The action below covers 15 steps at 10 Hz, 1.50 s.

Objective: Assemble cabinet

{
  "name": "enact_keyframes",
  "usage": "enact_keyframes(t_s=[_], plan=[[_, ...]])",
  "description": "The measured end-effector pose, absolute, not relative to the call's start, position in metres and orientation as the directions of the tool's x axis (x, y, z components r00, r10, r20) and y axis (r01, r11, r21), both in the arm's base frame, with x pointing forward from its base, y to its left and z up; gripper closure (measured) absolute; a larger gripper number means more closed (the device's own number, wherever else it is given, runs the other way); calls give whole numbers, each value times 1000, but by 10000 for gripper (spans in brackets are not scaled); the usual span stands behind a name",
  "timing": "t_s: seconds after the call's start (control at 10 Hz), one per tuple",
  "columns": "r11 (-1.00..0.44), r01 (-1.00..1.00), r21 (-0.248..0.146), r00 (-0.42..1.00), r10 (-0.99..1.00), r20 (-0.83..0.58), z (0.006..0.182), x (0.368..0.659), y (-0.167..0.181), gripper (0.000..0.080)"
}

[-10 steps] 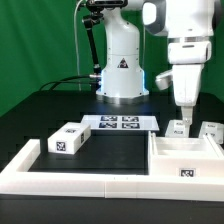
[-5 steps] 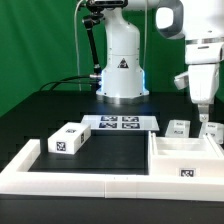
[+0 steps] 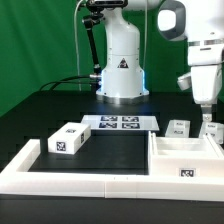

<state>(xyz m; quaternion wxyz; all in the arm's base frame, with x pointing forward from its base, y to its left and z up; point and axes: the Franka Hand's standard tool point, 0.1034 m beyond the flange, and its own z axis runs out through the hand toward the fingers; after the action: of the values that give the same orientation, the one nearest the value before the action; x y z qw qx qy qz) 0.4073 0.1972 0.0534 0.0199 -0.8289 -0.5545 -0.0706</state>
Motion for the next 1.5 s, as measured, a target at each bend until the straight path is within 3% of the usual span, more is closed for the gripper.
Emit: enact_keyframes(t_s=[0.4, 0.9, 1.0, 1.1, 1.3, 1.4, 1.5], plan=[[-387, 922, 24, 378, 911, 167, 31, 383, 209, 2], [-391, 920, 2, 386, 909, 157, 17, 377, 205, 2], [-391, 920, -1, 387, 909, 157, 13, 376, 202, 130], [-393, 920, -5, 389, 908, 156, 11, 375, 202, 130], [-390, 921, -4, 386, 909, 157, 11, 374, 204, 404], [-392, 920, -4, 387, 908, 158, 11, 374, 206, 404], [-389, 921, -4, 385, 909, 158, 11, 374, 207, 587]])
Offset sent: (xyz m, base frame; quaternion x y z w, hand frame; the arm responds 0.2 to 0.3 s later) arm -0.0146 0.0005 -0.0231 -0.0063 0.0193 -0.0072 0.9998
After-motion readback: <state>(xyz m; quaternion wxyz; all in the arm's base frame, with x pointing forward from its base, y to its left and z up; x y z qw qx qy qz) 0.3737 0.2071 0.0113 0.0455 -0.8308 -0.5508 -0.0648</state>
